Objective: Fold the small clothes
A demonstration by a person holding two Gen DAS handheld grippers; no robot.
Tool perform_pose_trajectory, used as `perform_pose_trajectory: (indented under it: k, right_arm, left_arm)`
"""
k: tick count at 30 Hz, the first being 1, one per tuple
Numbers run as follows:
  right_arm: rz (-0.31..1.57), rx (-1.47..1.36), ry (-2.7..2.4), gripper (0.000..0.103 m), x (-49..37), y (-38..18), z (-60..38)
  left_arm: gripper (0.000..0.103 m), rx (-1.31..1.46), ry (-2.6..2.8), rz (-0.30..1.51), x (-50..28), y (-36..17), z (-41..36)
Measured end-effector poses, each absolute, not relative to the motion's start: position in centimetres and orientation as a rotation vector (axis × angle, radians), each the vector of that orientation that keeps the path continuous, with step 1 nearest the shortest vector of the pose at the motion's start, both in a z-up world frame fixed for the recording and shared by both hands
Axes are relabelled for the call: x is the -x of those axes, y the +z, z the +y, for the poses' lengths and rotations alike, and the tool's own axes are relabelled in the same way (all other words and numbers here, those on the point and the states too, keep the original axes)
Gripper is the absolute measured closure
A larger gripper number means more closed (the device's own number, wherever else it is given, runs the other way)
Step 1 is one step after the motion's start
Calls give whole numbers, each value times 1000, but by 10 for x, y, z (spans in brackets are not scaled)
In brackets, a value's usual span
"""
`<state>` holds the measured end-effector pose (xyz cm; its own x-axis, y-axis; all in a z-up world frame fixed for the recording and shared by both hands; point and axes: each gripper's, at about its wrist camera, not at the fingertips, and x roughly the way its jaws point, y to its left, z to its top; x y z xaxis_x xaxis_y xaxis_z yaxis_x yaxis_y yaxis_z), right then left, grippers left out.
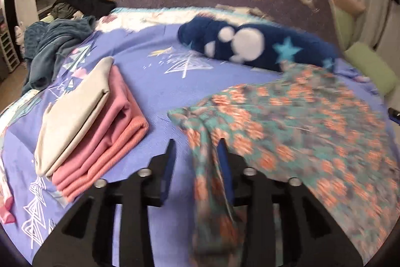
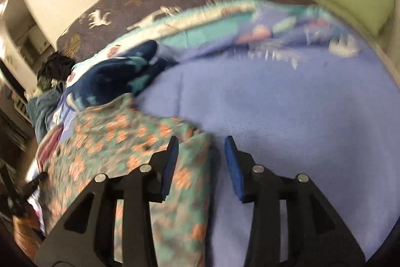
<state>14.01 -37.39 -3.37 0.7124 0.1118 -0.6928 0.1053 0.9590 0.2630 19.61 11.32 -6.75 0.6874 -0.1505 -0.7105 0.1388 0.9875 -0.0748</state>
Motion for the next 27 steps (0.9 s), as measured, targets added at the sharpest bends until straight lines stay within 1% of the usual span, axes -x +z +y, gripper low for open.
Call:
perform_pose_trajectory:
  k: [1,3,6,7,8,10,11,12,13,16,19,22,23,24,27]
  right_arm:
    - [772,-246,60,63,-124,-28,-359]
    - [791,-204,150,63,-103,-30,-341]
    - [955,-72,79,66,-88,-72,-327]
    - [935,-27,61,66,-83,-86,-327]
    - [912,-33,53,66,-77,-84,-328]
    - [931,-83,-30,60,-72,-76,-333]
    - [919,-149,-28,58,-64,-70,-336]
    - [907,-181,-5,58,-56,-66,-337]
    - [898,-190,11,58,-47,-63,-337]
    - [879,-146,-7,52,-14,-58,-336]
    - [887,-186,-9,47,7,-56,-342]
    - [888,-234,-10,47,30,-59,-347]
    - [886,-261,-3,47,41,-61,-348]
    - [885,-282,5,47,48,-62,-349]
    - [889,-347,27,47,70,-67,-353]
  left_arm:
    - [63,26,-199,778,-185,-63,115]
    - [45,5,-236,785,-166,-67,115]
    - [44,-41,-243,883,-160,-99,109]
    - [44,-23,-250,869,-158,-96,112]
    - [44,16,-249,882,-158,-90,120]
    - [45,59,-237,895,-151,-84,128]
    - [47,58,-247,898,-146,-83,131]
    - [47,46,-263,899,-134,-82,132]
    - [47,38,-275,902,-124,-82,134]
    - [47,58,-318,926,-99,-85,140]
    - [46,106,-354,951,-72,-91,145]
    - [45,59,-376,941,-45,-93,142]
    - [43,32,-389,938,-35,-94,139]
    - [38,15,-396,936,-27,-94,137]
    - [35,-38,-422,924,-3,-95,133]
